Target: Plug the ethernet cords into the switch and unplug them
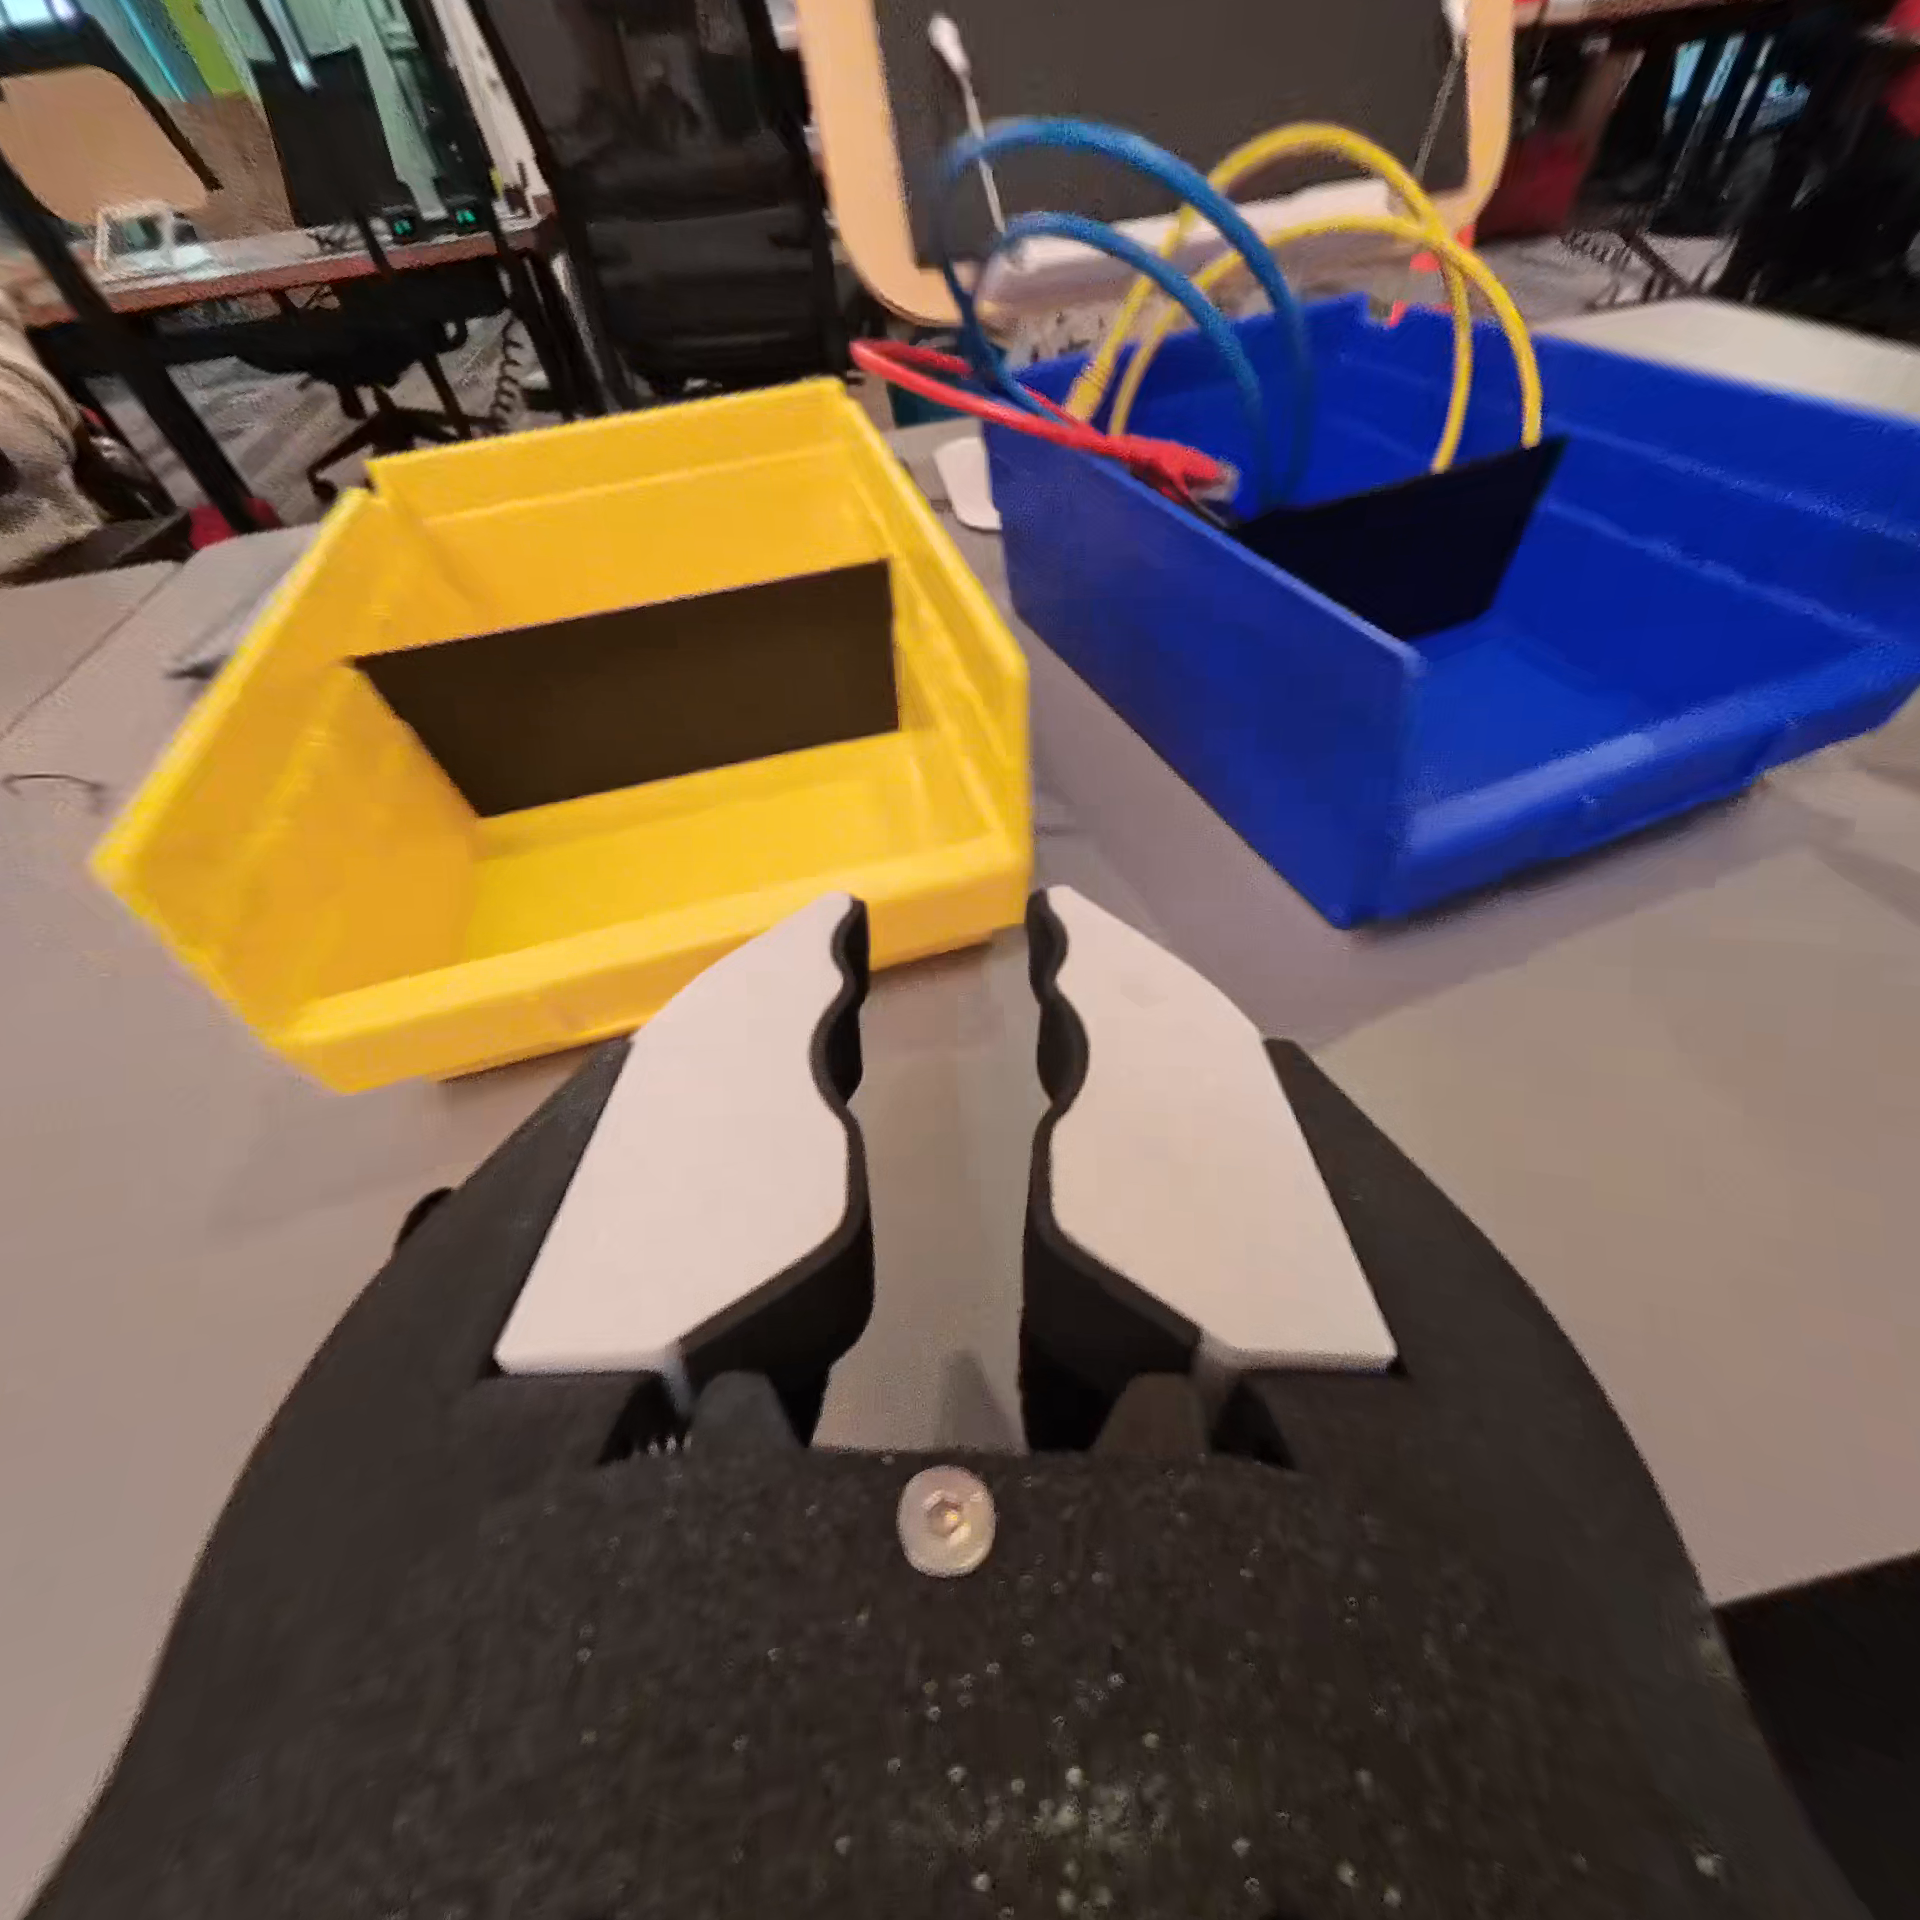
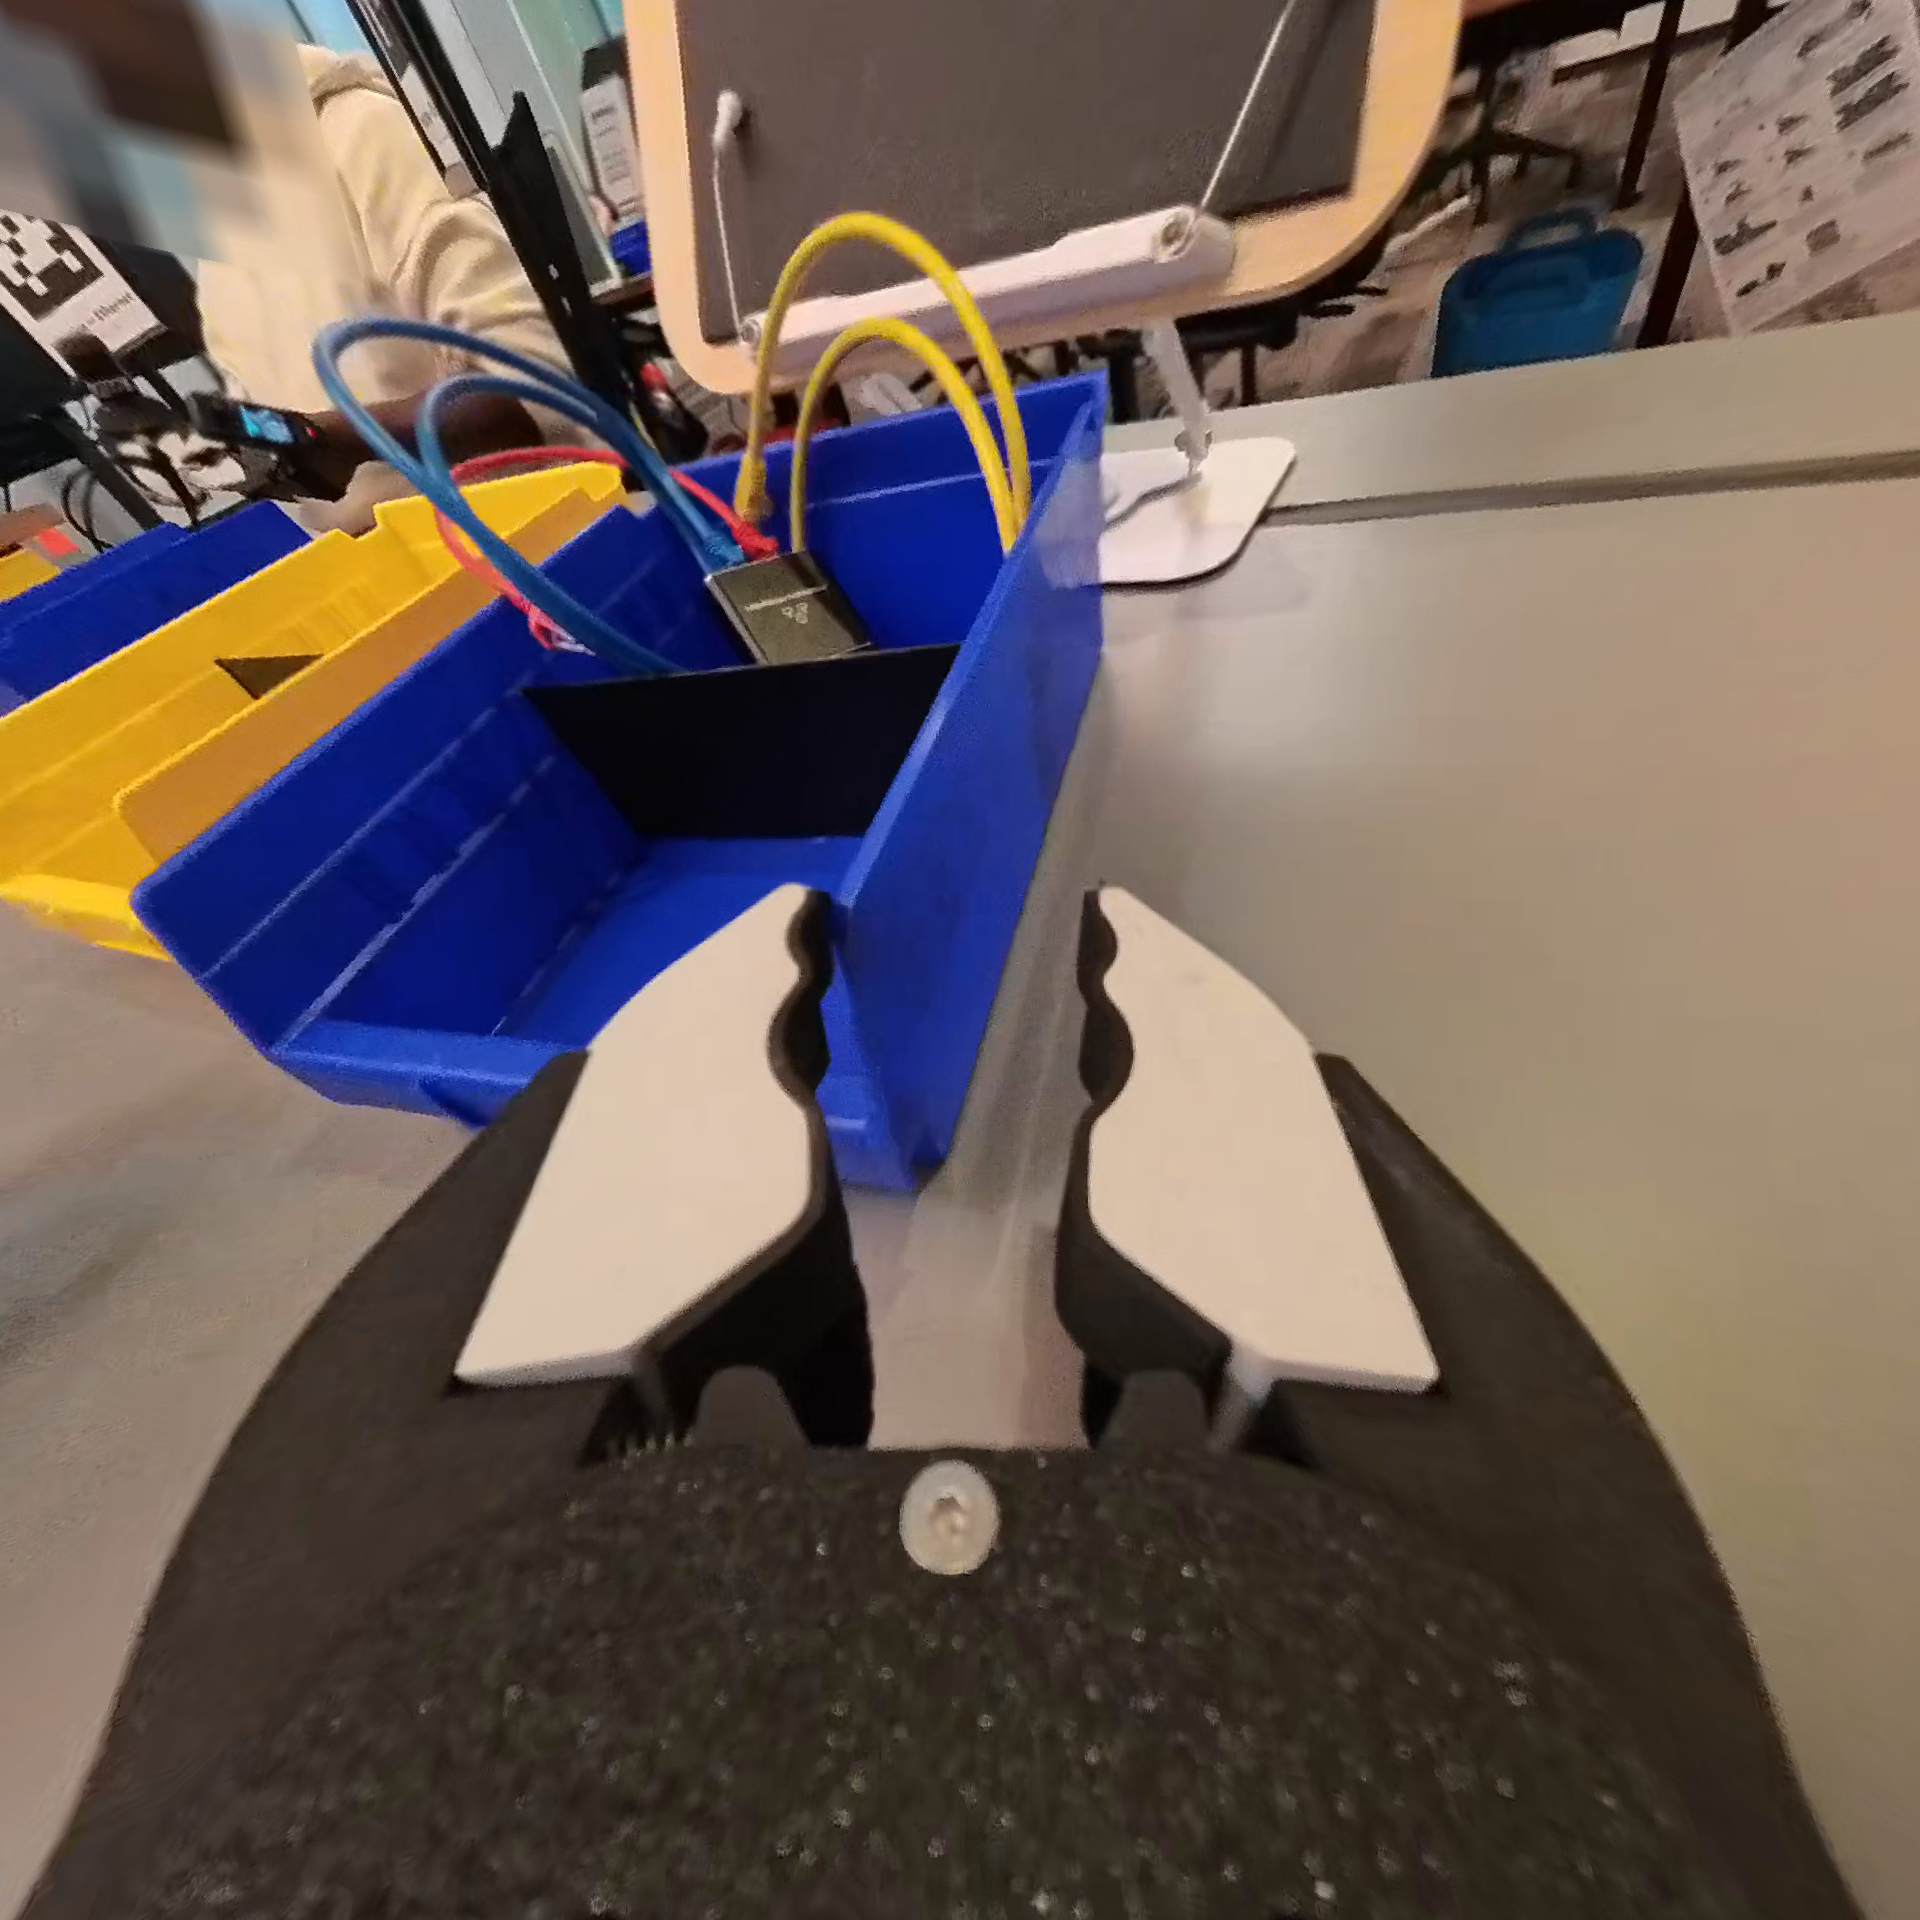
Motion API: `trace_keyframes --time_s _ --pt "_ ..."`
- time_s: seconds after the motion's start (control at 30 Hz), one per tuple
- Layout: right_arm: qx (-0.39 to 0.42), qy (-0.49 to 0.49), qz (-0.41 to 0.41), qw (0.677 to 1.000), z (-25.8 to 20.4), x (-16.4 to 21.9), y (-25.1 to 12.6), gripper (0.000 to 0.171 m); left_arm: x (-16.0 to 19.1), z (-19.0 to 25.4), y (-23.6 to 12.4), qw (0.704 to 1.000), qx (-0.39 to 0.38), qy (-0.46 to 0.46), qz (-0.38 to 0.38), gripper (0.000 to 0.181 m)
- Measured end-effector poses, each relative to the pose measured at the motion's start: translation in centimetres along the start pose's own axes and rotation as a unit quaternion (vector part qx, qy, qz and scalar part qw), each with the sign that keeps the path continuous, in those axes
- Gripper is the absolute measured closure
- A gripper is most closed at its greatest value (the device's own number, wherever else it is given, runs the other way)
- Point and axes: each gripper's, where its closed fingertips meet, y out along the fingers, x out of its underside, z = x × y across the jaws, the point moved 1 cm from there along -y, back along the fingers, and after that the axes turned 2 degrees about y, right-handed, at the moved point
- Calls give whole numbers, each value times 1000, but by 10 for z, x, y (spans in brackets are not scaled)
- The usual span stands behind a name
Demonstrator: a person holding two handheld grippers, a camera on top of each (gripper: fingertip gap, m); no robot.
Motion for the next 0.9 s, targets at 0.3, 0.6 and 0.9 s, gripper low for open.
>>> trace_keyframes --time_s 0.3,0.6,0.9 --pt "28 10 2 1000 17 8 -48 131 40 -180 17 992 -110 -12 -54 142" --pt "85 -19 -15 996 38 24 -86 134 30 -198 82 995 -58 -58 -50 177" --pt "71 -105 -11 992 -5 22 -95 138 31 -195 83 990 -19 -124 -63 178"
